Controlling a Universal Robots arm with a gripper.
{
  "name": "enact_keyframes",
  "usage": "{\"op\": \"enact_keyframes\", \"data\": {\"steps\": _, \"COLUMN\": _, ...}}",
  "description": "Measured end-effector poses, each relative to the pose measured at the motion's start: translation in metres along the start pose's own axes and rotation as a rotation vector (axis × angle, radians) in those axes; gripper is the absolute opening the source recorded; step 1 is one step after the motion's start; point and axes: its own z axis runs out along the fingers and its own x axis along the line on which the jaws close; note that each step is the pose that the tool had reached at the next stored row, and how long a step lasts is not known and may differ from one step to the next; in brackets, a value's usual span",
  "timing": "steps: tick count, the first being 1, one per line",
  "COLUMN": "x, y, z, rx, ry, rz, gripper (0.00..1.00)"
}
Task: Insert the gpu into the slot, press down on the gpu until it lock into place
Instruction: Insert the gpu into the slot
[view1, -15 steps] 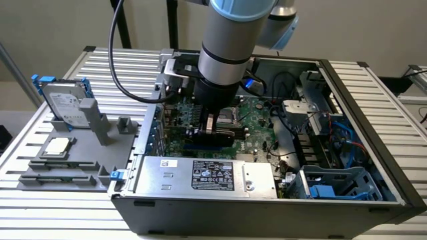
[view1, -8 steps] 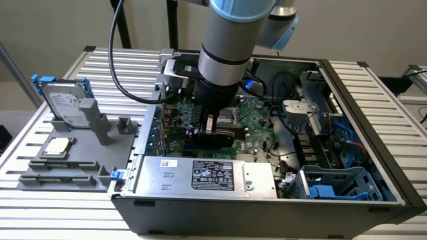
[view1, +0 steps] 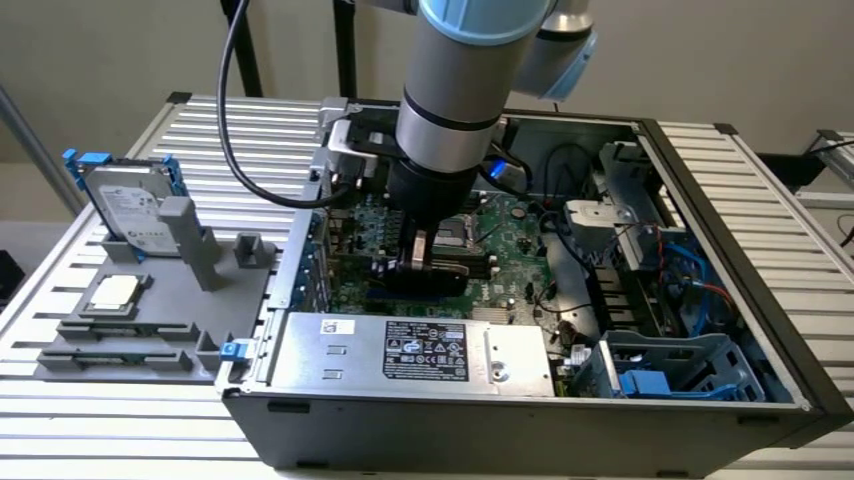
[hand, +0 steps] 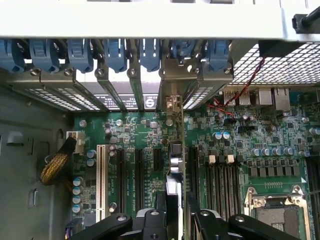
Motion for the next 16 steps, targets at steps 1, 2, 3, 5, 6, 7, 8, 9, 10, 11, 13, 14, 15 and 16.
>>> {"op": "enact_keyframes", "data": {"steps": 1, "x": 0.0, "y": 0.0, "z": 0.0003, "rx": 0.0, "ry": 0.0011, "rz": 0.0, "gripper": 0.26}}
{"op": "enact_keyframes", "data": {"steps": 2, "x": 0.0, "y": 0.0, "z": 0.0005, "rx": 0.0, "ry": 0.0021, "rz": 0.0, "gripper": 0.26}}
{"op": "enact_keyframes", "data": {"steps": 3, "x": 0.0, "y": 0.0, "z": 0.0008, "rx": 0.0, "ry": 0.0033, "rz": 0.0, "gripper": 0.26}}
{"op": "enact_keyframes", "data": {"steps": 5, "x": -0.0005, "y": 0.0, "z": 0.0011, "rx": 0.0002, "ry": 0.0048, "rz": 0.001, "gripper": 0.26}}
{"op": "enact_keyframes", "data": {"steps": 6, "x": -0.0009, "y": 0.0, "z": 0.0012, "rx": 0.0002, "ry": 0.0051, "rz": 0.001, "gripper": 0.26}}
{"op": "enact_keyframes", "data": {"steps": 7, "x": -0.0015, "y": 0.0, "z": 0.0014, "rx": 0.0002, "ry": 0.0051, "rz": 0.001, "gripper": 0.26}}
{"op": "enact_keyframes", "data": {"steps": 8, "x": -0.0021, "y": 0.0001, "z": 0.0015, "rx": 0.0003, "ry": 0.0052, "rz": 0.001, "gripper": 0.26}}
{"op": "enact_keyframes", "data": {"steps": 9, "x": -0.0023, "y": 0.0002, "z": 0.0015, "rx": 0.0004, "ry": 0.0055, "rz": 0.001, "gripper": 0.26}}
{"op": "enact_keyframes", "data": {"steps": 10, "x": -0.0023, "y": 0.0004, "z": 0.0015, "rx": 0.0004, "ry": 0.0057, "rz": 0.001, "gripper": 0.26}}
{"op": "enact_keyframes", "data": {"steps": 11, "x": -0.0023, "y": 0.0008, "z": 0.0017, "rx": 0.0004, "ry": 0.0058, "rz": 0.001, "gripper": 0.26}}
{"op": "enact_keyframes", "data": {"steps": 13, "x": -0.0023, "y": 0.0015, "z": 0.002, "rx": 0.0005, "ry": 0.0064, "rz": 0.001, "gripper": 0.26}}
{"op": "enact_keyframes", "data": {"steps": 14, "x": -0.0023, "y": 0.002, "z": 0.0022, "rx": 0.0006, "ry": 0.0065, "rz": 0.001, "gripper": 0.26}}
{"op": "enact_keyframes", "data": {"steps": 15, "x": -0.0022, "y": 0.0023, "z": 0.0023, "rx": 0.0006, "ry": 0.0067, "rz": 0.001, "gripper": 0.26}}
{"op": "enact_keyframes", "data": {"steps": 16, "x": -0.0022, "y": 0.0024, "z": 0.0024, "rx": 0.0005, "ry": 0.0071, "rz": 0.001, "gripper": 0.26}}
